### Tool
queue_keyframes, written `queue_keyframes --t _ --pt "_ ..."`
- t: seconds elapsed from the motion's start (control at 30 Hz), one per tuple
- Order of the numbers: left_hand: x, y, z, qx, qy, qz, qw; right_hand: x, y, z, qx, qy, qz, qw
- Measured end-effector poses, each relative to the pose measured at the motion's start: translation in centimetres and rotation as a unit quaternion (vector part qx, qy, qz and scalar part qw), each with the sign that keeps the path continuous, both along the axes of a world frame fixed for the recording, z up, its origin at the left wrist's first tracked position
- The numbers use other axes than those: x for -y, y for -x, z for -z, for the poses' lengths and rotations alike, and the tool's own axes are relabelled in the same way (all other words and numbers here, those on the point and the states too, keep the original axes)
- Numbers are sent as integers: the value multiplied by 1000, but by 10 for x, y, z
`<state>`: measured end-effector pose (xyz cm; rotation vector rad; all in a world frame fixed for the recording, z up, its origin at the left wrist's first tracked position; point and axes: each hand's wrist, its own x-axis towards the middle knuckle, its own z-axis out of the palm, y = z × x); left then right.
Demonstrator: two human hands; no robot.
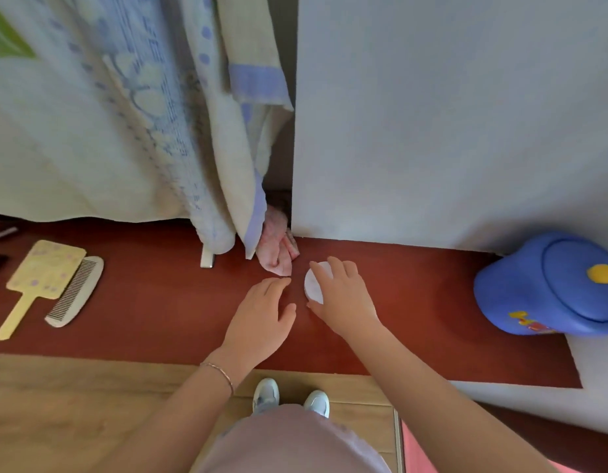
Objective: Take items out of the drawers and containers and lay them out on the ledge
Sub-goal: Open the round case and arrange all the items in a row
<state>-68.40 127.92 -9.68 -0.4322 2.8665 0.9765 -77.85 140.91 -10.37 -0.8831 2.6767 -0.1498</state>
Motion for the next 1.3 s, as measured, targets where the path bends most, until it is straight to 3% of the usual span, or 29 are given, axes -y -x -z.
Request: queue_keyframes --t 0.1,0.13,0.2,0.27,0.4,0.47,0.73,1.03,1.3 --pt "-4 5 -7 63 -200 -94 973 -6 -1 -10 59 70 46 995" --pt "-5 10 -13 85 -313 -154 933 -8 -2 -18 86 115 64 988" --pt "-9 18 -28 128 -511 -251 812 -9 -9 -34 115 214 80 967" --pt "-10 20 -34 135 -604 -265 740 -7 -19 -48 107 274 70 953" --pt "-11 14 -41 107 -685 -250 676 1 -36 -59 110 325 42 938" --pt "-9 10 -43 70 -694 -262 667 5 -42 -63 128 341 23 931" --pt "6 -24 -58 26 -642 -322 695 28 -57 -73 139 348 -45 926" --pt "52 -81 -61 -29 -627 -383 678 82 -70 -86 278 327 -136 893" --pt "137 -116 -50 32 -711 -306 632 166 -90 -88 352 368 52 859"
